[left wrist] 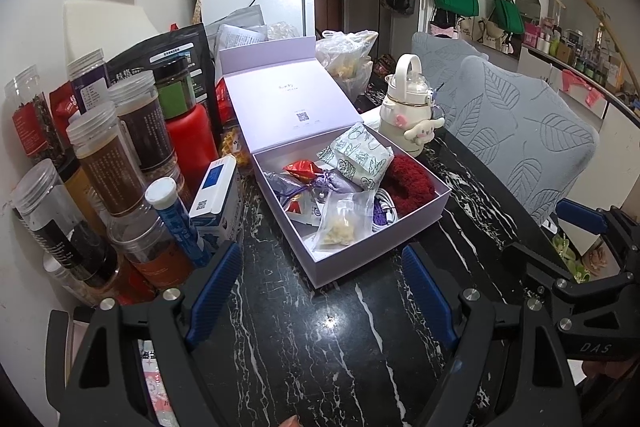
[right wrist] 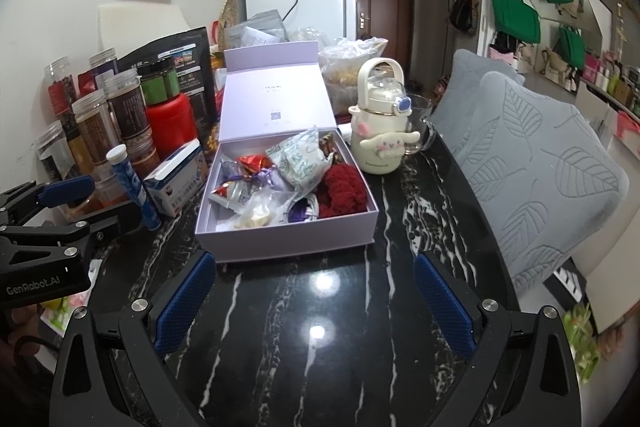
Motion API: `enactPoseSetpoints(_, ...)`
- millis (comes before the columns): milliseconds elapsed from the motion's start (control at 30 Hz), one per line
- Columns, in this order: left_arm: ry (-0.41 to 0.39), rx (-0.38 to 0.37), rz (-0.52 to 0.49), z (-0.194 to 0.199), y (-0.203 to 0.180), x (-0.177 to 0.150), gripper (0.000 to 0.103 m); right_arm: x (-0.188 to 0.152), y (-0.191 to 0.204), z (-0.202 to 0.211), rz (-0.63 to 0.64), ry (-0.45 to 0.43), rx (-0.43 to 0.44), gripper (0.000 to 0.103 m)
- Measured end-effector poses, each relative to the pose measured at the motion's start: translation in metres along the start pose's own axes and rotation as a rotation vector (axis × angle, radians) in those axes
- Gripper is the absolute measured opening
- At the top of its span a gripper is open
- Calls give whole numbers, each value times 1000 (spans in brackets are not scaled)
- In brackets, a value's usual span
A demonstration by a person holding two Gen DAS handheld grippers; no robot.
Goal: Organize soft objects
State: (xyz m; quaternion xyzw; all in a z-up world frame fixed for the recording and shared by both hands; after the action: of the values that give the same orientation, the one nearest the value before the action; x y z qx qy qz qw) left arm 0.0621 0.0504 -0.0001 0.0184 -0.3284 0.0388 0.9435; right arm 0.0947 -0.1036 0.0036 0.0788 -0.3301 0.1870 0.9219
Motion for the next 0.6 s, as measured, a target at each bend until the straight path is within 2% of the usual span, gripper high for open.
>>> enactPoseSetpoints(600,21,-5,-2,-4,-2,-2,83,-2,-6,1,-12,3,-9,101)
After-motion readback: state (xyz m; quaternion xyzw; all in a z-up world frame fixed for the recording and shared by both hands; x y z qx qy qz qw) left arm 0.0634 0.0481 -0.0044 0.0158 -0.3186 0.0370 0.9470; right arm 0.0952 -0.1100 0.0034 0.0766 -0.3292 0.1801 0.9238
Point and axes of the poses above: each gripper's, at about its wrist camera, not at the fingertips, and z roughly against the way its jaws point, y to its left, x to its top, the point moved 5 cm from there along -z, roughly the way its jaws point, and after that the axes turned 12 degrees about y, right-handed, at the moved point
